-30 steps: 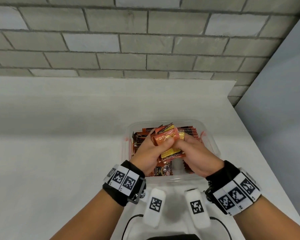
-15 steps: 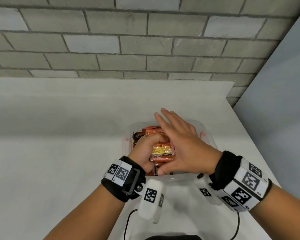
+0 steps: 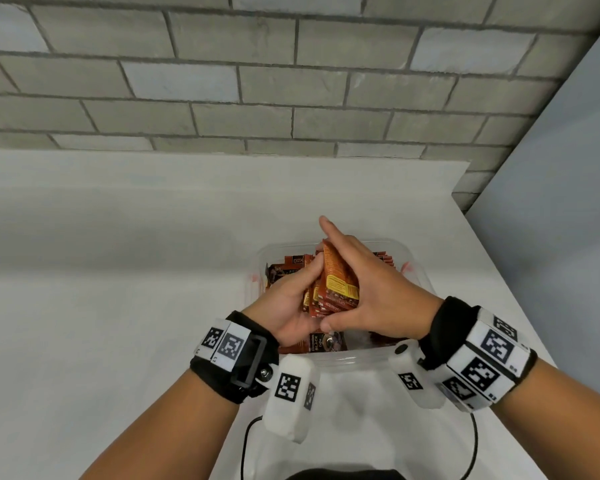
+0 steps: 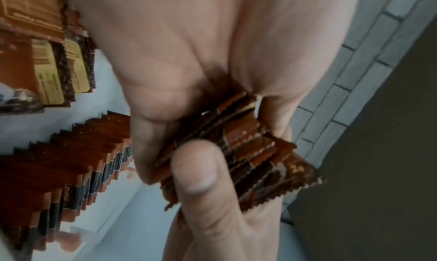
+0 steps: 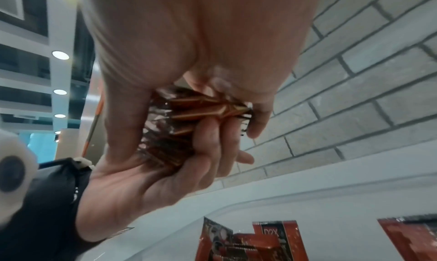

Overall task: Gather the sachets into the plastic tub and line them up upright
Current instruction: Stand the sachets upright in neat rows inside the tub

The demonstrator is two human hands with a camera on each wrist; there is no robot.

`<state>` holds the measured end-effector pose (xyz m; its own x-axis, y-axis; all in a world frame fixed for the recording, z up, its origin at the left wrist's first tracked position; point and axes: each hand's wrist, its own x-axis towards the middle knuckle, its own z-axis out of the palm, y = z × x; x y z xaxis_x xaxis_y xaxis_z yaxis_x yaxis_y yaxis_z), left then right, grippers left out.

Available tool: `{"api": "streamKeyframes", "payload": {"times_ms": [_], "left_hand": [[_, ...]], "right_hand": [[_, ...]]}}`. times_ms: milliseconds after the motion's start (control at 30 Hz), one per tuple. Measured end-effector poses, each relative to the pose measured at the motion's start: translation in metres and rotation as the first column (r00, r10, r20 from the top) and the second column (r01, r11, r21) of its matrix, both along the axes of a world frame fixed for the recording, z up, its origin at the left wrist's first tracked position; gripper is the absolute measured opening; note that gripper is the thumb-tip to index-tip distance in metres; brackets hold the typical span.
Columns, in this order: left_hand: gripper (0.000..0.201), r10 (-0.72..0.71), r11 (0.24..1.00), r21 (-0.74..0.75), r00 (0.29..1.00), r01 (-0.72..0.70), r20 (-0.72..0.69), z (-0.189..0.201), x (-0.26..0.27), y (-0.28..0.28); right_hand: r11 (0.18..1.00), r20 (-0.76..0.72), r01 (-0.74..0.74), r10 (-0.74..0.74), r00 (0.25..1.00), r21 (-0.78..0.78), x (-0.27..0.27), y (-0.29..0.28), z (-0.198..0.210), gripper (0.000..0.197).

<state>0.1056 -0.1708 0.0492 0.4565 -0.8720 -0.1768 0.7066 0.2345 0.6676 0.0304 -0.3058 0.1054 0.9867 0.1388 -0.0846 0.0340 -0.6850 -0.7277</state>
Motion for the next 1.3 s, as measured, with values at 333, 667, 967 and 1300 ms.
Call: {"api": "streamKeyframes", "payload": {"times_ms": [333,667,967,1300], "left_hand": [[0.078,-0.017,0.998,0.059,0.991,0.010,0.130,0.003,-0.003,-0.004],[0.055,0.016,1.000,0.016,0.999,-0.017,0.044,-0.002,-0.006,0.000],[0.027,0.096,0.995,-0.021,0.993,-0.098,-0.066,-0.012,-0.007,0.003],[0.057,0.108,0.992,-0.052,0.987,-0.115,-0.115,-0.016,-0.002,0.008]], "right_hand": [[1.000,-0.053,0.005,-0.005,0.999,-0.013,0.001,-0.003,-0.009,0.126],[0.992,0.016,0.044,-0.042,0.999,-0.116,0.003,0.005,-0.010,0.122],[0.954,-0.014,0.122,-0.123,0.992,0.274,0.002,0.005,-0.011,0.099],[0.898,-0.026,0.328,-0.335,0.942,0.293,0.002,-0.016,-0.013,0.058]]}}
